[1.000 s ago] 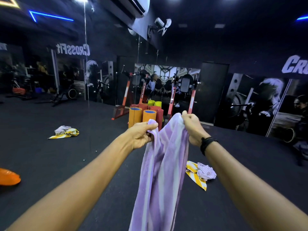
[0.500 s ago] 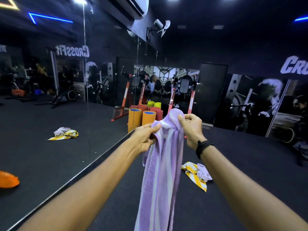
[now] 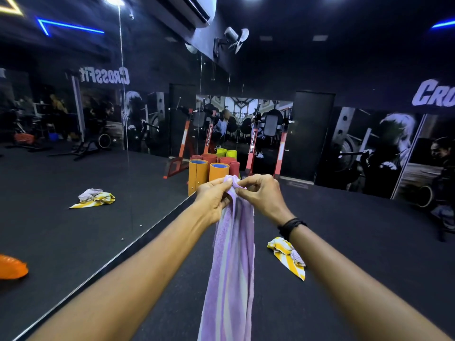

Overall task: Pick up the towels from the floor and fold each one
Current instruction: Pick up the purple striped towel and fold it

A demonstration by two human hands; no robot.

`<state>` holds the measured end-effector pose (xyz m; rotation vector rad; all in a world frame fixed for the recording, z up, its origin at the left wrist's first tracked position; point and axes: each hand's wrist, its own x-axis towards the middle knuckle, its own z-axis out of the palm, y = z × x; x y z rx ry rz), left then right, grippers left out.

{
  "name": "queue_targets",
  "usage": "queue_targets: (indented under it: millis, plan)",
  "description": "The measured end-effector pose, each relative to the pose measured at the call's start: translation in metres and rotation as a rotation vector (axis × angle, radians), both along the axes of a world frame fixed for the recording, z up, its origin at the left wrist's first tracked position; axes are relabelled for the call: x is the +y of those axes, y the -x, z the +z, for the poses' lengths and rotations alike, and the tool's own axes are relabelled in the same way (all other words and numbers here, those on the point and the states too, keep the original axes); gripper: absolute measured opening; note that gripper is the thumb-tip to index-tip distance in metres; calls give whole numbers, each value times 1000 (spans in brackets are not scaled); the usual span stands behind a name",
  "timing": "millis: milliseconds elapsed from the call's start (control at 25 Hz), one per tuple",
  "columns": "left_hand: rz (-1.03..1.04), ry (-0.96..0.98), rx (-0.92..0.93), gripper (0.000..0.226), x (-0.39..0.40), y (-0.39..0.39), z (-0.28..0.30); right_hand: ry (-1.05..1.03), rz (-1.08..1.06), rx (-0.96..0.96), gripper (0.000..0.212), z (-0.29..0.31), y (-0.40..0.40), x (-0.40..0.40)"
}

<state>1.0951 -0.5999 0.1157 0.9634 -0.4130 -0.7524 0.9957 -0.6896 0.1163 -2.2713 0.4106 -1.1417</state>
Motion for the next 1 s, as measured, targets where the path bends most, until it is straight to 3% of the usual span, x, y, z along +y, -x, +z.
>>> queue_targets:
  millis: [200, 320, 440, 560, 720, 840, 920, 1000]
  plan:
    - [-46, 1, -65, 11, 2, 8, 0, 129, 80, 103, 9, 0, -3, 3]
    - [-33, -101, -155, 16, 2, -5, -11, -10, 199, 243, 16, -1, 2, -7]
    - [-38, -202, -408, 13, 4, -17, -18, -199, 279, 159, 14, -4, 8, -10]
    - [-65, -189, -703, 17, 9, -26, -8, -65, 152, 102, 21, -8, 10, -12]
    - [-110, -130, -902, 19, 18, -37, 16, -78, 274, 293, 47, -8, 11, -15]
    - [-53, -52, -907, 18, 24, -46, 31, -17, 151, 605, 80, -16, 12, -20]
    - [46, -36, -886, 19, 31, -64, 40, 119, -13, 844, 81, -24, 23, -36]
    - [180, -20, -822, 22, 42, -90, 46, 106, -5, 917, 64, -29, 38, -54]
